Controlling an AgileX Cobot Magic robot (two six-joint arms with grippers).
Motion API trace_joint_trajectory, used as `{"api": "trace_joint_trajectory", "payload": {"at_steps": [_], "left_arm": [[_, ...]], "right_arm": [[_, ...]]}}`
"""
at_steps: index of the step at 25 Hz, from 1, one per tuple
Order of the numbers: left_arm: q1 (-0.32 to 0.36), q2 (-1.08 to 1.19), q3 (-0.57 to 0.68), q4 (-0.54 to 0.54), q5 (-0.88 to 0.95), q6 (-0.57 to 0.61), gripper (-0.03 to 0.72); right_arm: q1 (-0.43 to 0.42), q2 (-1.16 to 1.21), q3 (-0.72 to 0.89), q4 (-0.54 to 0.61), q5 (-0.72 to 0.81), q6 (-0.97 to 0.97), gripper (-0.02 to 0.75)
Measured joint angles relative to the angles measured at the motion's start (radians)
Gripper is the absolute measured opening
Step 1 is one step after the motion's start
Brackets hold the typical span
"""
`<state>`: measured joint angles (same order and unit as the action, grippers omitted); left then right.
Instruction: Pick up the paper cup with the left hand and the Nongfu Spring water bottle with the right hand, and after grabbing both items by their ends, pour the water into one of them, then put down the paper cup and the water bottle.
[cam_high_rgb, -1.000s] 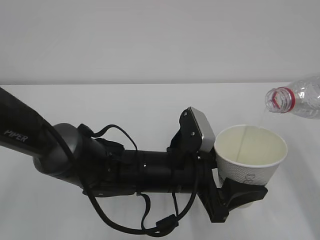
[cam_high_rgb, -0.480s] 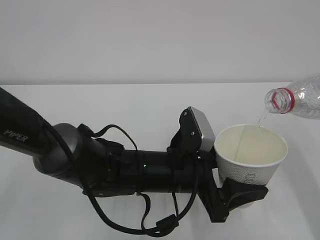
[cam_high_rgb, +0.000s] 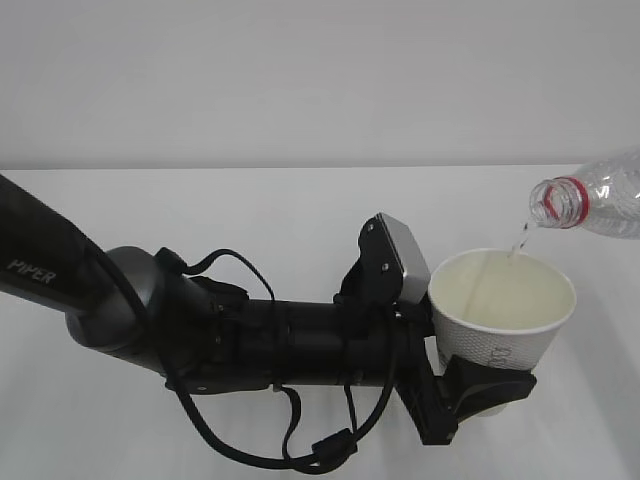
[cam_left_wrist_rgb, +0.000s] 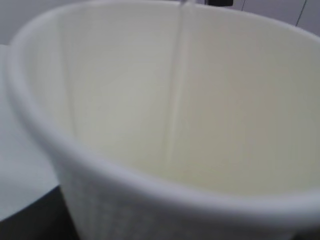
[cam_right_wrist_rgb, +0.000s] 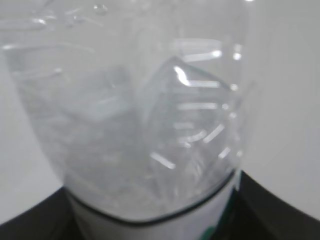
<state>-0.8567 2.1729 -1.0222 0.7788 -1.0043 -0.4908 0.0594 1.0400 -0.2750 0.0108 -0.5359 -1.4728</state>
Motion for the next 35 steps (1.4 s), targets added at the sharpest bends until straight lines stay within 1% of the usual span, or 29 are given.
{"api": "trace_joint_trajectory", "payload": {"at_steps": [35], "left_arm": [[0.000, 0.000, 0.000, 0.000, 0.000, 0.000, 0.546]], "right_arm": [[0.000, 0.000, 0.000, 0.000, -0.003, -0.005, 0.452]]}}
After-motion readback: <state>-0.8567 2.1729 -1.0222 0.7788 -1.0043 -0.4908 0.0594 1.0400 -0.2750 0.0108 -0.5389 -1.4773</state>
